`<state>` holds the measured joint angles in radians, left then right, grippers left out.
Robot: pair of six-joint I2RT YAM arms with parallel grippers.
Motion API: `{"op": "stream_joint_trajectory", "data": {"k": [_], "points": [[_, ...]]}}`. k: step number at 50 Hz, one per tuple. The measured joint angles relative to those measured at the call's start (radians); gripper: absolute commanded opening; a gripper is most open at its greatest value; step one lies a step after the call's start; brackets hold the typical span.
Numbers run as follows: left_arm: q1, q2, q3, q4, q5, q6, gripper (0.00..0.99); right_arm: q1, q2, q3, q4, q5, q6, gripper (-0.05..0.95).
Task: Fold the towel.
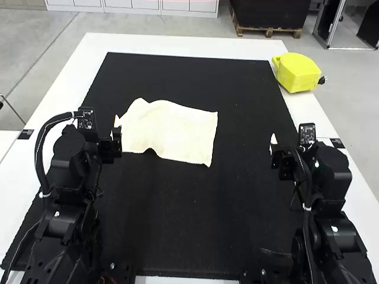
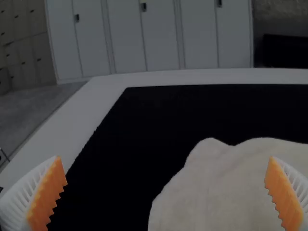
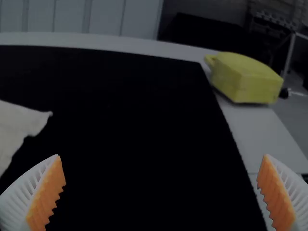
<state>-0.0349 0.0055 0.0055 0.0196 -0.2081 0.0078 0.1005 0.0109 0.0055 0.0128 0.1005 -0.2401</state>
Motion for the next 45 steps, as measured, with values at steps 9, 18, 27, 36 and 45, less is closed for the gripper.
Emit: {"op": "stream_joint_trajectory", "data": {"k": [9, 18, 27, 36, 45], "points": [[0.000, 0.000, 0.000, 0.000, 0.000, 0.000, 0.967, 0.000, 0.000, 0.000, 0.000, 0.000, 0.000, 0.92], [0.000, 0.000, 0.000, 0.000, 0.000, 0.000, 0.967, 0.000, 0.000, 0.000, -0.005, -0.022, 0.000, 0.92], [0.000, 0.000, 0.000, 0.000, 0.000, 0.000, 0.969, 0.000, 0.000, 0.000, -0.010, -0.060, 0.000, 0.92], [0.000, 0.000, 0.000, 0.000, 0.000, 0.000, 0.969, 0.000, 0.000, 0.000, -0.012, -0.082, -0.002, 0.92], [0.000, 0.000, 0.000, 0.000, 0.000, 0.000, 0.969, 0.000, 0.000, 0.000, -0.012, -0.090, -0.063, 0.92]]}}
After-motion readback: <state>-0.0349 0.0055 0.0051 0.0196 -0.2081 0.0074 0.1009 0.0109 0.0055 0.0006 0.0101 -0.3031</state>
